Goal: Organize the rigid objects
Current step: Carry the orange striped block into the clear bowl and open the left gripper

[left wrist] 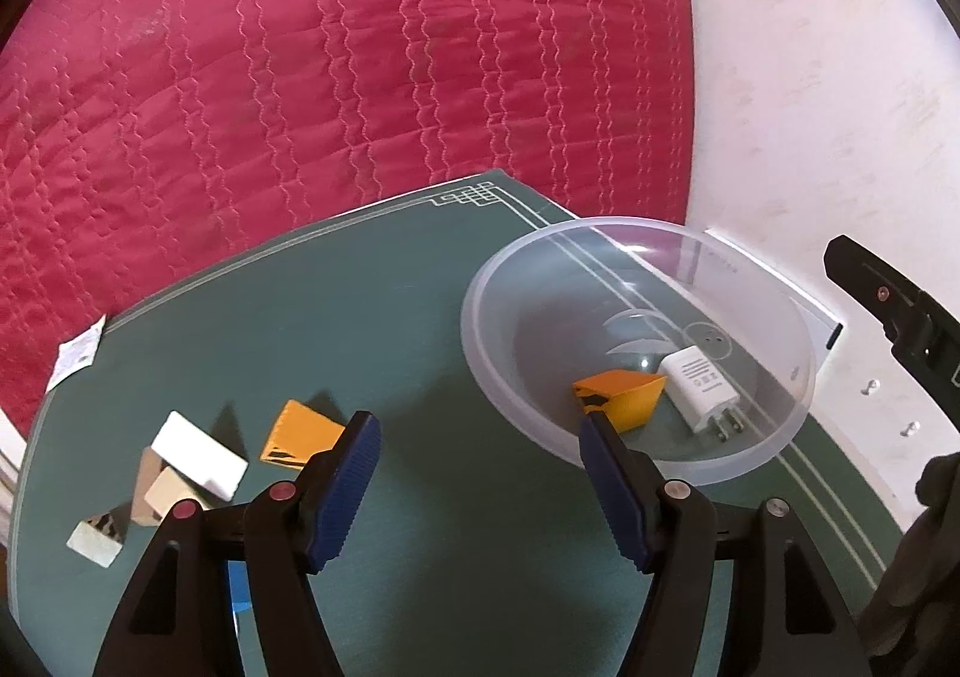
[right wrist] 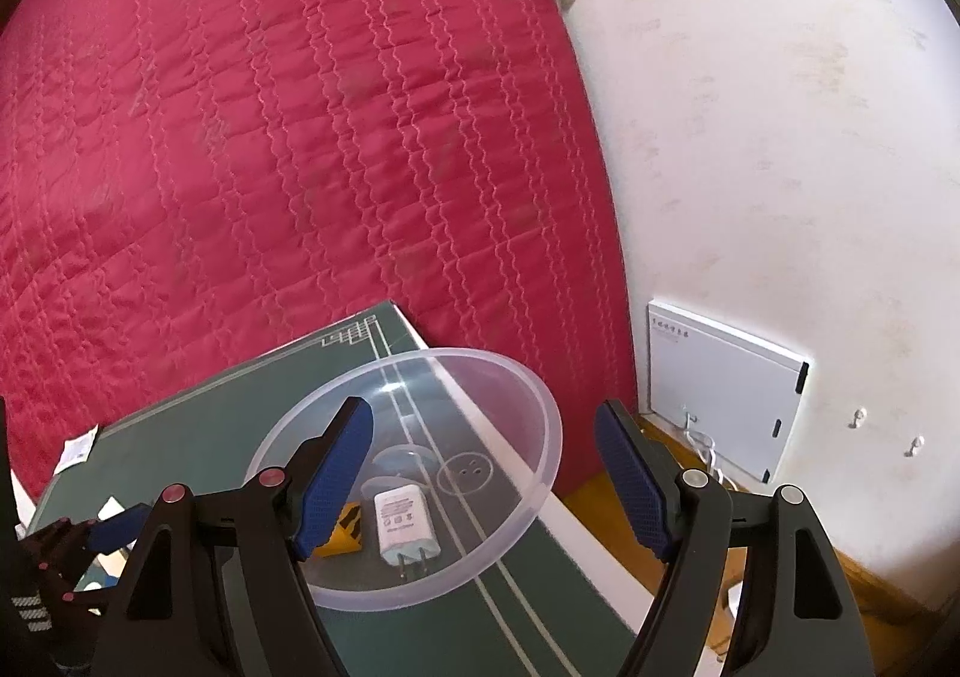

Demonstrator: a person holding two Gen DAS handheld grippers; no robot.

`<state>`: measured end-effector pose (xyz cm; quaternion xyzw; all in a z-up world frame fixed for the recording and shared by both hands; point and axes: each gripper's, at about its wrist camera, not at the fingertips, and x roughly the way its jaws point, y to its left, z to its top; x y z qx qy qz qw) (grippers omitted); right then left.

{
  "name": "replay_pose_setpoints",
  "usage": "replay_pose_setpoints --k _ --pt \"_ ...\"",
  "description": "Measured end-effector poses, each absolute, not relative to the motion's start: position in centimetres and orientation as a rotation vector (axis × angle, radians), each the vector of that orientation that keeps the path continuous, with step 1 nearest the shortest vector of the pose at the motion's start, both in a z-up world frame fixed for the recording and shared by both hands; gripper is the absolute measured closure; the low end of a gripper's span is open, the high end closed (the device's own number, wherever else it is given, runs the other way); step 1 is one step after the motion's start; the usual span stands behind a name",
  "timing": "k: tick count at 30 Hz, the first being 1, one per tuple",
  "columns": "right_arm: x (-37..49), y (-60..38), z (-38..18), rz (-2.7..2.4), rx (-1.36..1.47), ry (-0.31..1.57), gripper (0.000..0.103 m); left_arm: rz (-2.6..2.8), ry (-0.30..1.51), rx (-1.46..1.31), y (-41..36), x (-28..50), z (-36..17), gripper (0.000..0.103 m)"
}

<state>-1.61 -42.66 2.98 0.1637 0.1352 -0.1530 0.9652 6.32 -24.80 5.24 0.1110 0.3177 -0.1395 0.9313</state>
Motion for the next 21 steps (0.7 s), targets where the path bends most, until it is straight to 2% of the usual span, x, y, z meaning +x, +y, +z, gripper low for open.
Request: replay_pose_setpoints --k 16,21 --pt "-1.2 -41.6 2.8 -0.255 0.284 0.295 0.026 -0.230 0.610 0.277 -24.0 4.7 4.9 0.031" --pt "-1.0 -41.3 2.7 -0.236 0.270 0.307 0.026 -0.216 0.601 0.284 -23.7 4.3 4.9 0.026"
